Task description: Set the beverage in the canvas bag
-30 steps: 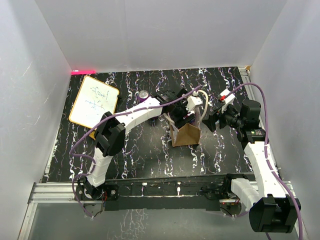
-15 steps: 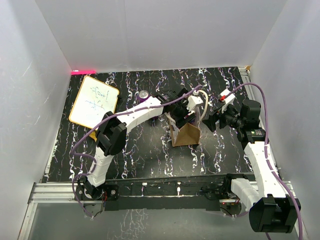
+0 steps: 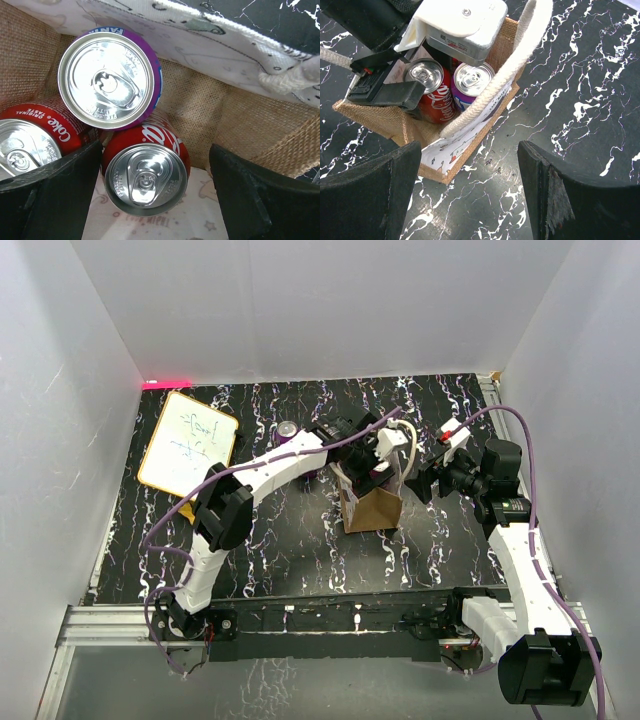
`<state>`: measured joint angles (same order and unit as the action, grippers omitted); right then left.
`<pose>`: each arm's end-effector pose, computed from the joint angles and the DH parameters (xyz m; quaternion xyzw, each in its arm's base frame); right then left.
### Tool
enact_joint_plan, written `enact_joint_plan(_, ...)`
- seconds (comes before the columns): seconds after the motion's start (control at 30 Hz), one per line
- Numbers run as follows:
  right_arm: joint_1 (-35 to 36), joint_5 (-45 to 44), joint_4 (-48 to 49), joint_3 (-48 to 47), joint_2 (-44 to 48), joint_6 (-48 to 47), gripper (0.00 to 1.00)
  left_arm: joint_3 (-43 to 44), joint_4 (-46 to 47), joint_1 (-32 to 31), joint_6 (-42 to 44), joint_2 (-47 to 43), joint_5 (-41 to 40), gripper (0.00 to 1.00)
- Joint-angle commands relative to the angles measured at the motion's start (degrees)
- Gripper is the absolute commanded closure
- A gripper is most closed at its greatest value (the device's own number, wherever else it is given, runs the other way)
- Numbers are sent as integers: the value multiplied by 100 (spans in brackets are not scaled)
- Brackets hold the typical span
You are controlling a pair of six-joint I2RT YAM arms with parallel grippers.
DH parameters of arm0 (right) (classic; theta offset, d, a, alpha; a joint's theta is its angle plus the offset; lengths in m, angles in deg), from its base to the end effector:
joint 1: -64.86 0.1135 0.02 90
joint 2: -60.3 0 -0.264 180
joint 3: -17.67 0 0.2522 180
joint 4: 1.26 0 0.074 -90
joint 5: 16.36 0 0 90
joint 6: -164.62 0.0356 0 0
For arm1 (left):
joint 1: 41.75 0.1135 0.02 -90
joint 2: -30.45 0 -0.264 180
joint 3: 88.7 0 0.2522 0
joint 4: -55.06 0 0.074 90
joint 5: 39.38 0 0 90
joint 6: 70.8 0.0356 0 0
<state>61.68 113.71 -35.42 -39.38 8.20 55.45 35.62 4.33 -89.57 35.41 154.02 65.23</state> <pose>0.1984 0.0119 0.2942 -0.2844 0.7784 0.1978 0.5236 0.3210 -0.3676 0.2537 0.5310 0.7672 -0.2074 0.2940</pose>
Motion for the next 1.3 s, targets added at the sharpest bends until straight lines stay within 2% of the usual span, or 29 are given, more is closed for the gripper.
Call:
enact_joint_plan(0.0,-37,10,292,-22,69,-24,19,338,-190,20,-26,-376,-43,12)
enact_joint_plan(0.37,-57,38,309,-4,59,-24,19,643,-422,23,173,-744,-25,3)
enact_joint_plan(0.7,-103,88,309,-3,86,-16,19,824,-443,23,313,-1154,-162,3)
enact_joint_plan(1.07,-146,114,318,5,104,1,19,-66,134,37,387,-2152,-1153,3)
enact_joint_plan(1.27,-169,123,322,13,99,9,19,-442,335,255,343,-2739,-1385,3)
